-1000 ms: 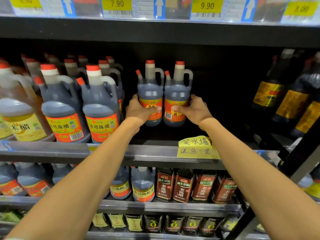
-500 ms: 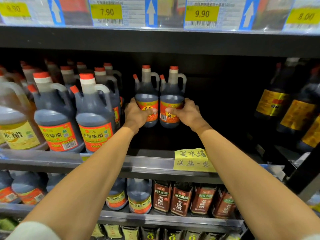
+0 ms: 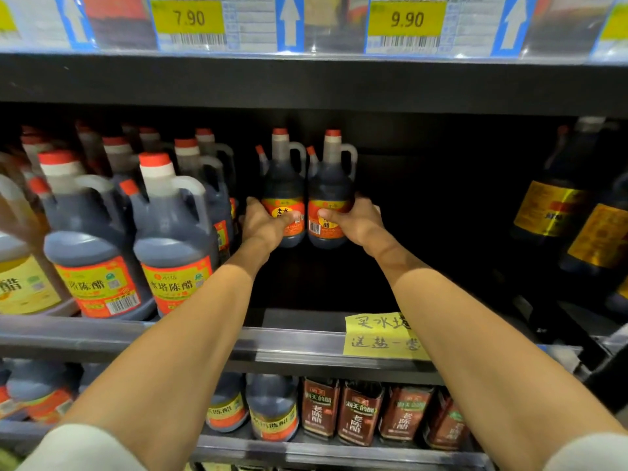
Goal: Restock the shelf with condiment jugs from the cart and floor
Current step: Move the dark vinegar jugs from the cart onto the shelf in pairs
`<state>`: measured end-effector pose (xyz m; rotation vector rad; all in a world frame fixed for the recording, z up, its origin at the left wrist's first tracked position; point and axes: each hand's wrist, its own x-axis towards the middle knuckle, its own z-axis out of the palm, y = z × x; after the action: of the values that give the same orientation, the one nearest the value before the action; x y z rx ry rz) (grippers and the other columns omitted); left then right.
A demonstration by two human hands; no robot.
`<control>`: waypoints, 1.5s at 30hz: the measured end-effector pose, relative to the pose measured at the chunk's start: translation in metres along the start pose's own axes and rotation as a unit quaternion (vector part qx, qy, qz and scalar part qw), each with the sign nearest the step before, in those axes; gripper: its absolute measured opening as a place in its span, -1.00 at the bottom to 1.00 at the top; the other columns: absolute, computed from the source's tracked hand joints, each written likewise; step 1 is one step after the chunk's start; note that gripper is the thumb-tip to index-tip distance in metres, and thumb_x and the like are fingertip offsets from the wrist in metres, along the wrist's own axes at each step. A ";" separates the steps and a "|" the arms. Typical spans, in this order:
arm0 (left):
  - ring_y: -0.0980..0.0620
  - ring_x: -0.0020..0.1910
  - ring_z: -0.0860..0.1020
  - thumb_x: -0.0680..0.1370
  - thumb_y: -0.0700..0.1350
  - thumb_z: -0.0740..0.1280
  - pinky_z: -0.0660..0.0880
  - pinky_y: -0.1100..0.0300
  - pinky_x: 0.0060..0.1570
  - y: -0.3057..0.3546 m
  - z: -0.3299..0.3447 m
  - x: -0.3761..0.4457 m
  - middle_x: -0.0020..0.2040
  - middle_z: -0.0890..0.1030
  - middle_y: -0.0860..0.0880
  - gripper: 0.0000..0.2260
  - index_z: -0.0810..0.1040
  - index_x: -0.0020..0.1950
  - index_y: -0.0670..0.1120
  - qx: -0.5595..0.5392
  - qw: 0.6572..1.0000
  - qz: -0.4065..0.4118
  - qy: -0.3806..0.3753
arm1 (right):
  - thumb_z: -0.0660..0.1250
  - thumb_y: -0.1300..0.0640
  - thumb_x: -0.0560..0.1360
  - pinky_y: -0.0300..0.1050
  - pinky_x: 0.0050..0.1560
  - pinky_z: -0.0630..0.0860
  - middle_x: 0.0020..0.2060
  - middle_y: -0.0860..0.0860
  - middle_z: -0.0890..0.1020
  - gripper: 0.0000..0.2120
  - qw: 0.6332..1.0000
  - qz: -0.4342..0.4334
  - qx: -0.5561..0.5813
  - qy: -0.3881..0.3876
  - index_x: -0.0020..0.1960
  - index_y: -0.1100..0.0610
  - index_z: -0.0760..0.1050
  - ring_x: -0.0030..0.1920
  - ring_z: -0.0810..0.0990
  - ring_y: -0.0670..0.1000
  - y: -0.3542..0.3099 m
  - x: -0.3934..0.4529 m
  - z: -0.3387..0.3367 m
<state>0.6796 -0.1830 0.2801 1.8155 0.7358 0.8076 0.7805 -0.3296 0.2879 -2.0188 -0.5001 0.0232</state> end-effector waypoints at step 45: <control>-0.13 0.25 0.58 0.48 -0.06 0.54 0.53 0.09 0.24 -0.001 0.026 0.044 0.29 0.57 -0.18 -0.47 0.50 0.37 -0.22 0.003 1.000 -0.023 0.000 | 0.55 -0.28 0.19 0.08 0.29 0.55 0.30 0.02 0.59 -0.12 0.999 0.001 0.009 -0.038 0.43 -0.01 0.44 0.29 0.58 0.07 0.016 0.060 0.004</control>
<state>0.7264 -0.1620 0.2798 1.7975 0.7767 0.7764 0.8403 -0.3111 0.2837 -2.0063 -0.5447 0.1045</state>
